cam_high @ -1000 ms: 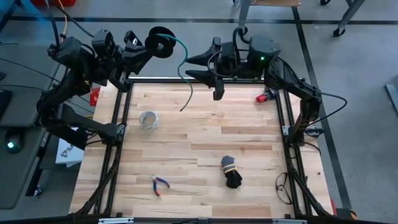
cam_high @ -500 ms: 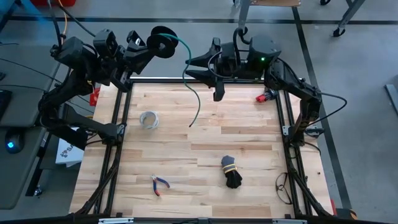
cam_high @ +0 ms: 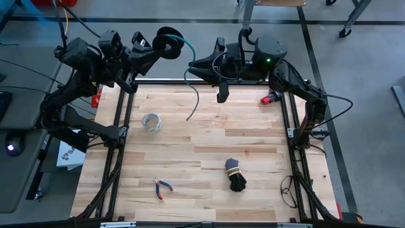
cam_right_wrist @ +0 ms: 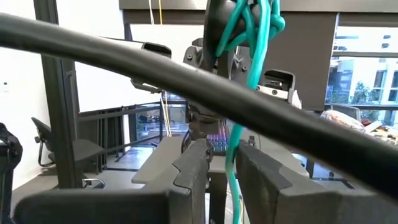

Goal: Coil cords
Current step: Coil the green wire on the spool

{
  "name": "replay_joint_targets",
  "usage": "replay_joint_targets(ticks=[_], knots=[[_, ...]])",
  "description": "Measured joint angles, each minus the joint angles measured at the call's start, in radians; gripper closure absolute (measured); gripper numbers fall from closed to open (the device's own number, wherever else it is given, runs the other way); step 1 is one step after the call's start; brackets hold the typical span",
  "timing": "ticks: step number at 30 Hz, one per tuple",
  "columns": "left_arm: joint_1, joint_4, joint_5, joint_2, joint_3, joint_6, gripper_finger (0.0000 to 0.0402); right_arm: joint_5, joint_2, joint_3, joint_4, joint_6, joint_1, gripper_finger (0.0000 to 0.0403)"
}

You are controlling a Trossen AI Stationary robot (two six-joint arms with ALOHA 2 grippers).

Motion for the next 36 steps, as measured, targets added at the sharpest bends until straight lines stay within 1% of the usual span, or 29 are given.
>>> replay_joint_targets(ticks=[11, 22, 24, 26, 27, 28, 30, 36], knots=[[0.001, 0.059, 0.0, 0.015, 0.0, -0.008, 0.04, 0.0, 0.0, 0.0, -0.046, 0.002, 0.0, 0.0324], [0.002, 0.068, 0.0, 0.014, 0.0, -0.026, 0.04, -0.001, 0.0, 0.0, -0.046, -0.001, 0.001, 0.0325], [0.001, 0.07, 0.0, 0.014, 0.0, -0.026, 0.04, -0.001, 0.0, 0.0, -0.052, -0.009, 0.004, 0.0337], [0.002, 0.076, 0.0, 0.014, 0.0, -0.038, 0.04, -0.001, 0.0, 0.0, -0.052, -0.028, 0.015, 0.0373], [0.002, 0.077, 0.0, 0.016, 0.0, -0.053, 0.04, 0.0, 0.001, 0.0, -0.046, -0.042, 0.023, 0.0387], [0.001, 0.086, 0.001, 0.02, 0.0, -0.075, 0.04, -0.001, 0.007, 0.0, -0.033, -0.056, 0.035, 0.0393], [0.002, 0.099, 0.001, 0.03, 0.0, -0.148, 0.04, -0.002, 0.016, 0.0, -0.014, -0.069, 0.057, 0.0396], [0.001, 0.204, 0.003, 0.062, -0.001, -0.441, 0.04, -0.001, 0.086, -0.001, 0.062, -0.127, 0.097, 0.0402]])
